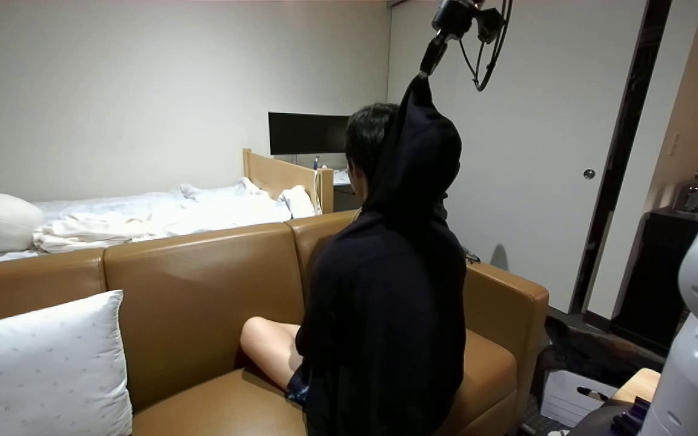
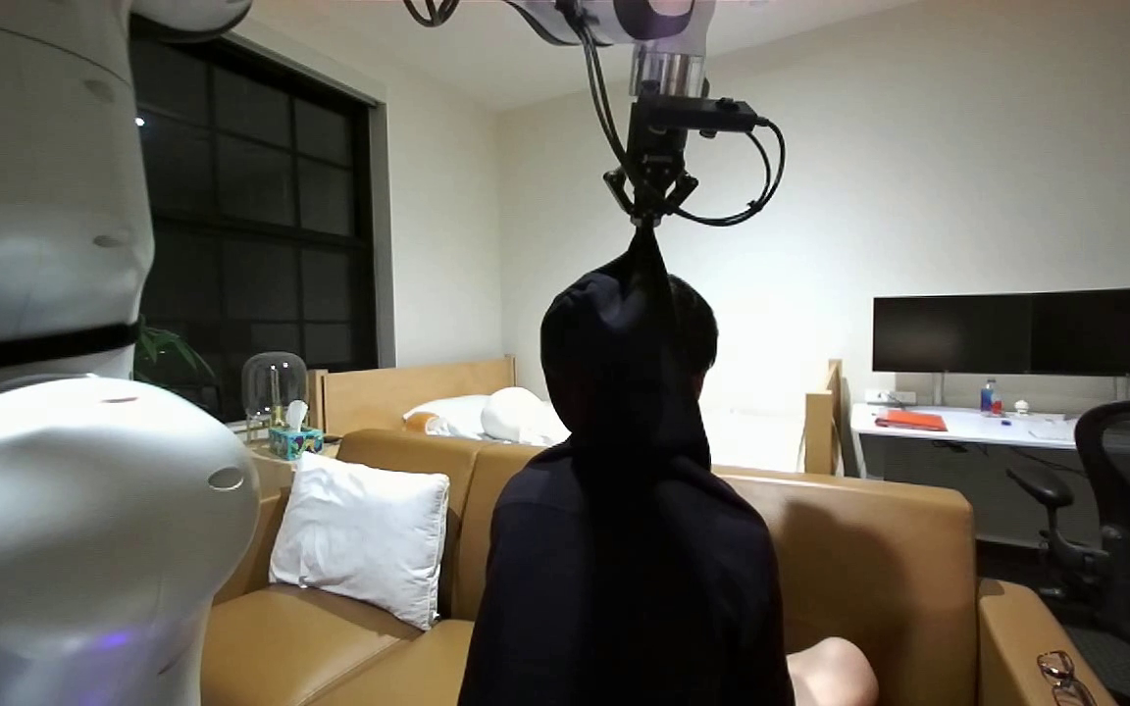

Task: Put the hood over his head

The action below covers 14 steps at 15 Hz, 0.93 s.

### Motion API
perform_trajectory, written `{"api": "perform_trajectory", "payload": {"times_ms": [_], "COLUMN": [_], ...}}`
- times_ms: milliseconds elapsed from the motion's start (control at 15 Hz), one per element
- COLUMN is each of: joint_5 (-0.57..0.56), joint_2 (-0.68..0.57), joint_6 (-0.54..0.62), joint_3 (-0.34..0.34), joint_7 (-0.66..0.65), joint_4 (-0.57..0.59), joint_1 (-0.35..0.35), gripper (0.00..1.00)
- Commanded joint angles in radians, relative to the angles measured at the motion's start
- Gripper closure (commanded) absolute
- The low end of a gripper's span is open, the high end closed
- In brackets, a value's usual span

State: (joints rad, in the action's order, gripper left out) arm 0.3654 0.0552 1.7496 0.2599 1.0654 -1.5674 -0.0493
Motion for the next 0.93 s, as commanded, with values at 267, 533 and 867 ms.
{"api": "perform_trajectory", "payload": {"times_ms": [267,533,867], "joint_5": [0.002,0.009,0.029], "joint_2": [-0.006,-0.044,-0.137], "joint_6": [-0.006,-0.022,-0.061], "joint_3": [-0.034,-0.045,-0.052], "joint_7": [0.000,-0.011,-0.038], "joint_4": [0.008,0.069,0.226], "joint_1": [-0.034,-0.040,-0.065], "gripper": [0.99,0.99,0.99]}}
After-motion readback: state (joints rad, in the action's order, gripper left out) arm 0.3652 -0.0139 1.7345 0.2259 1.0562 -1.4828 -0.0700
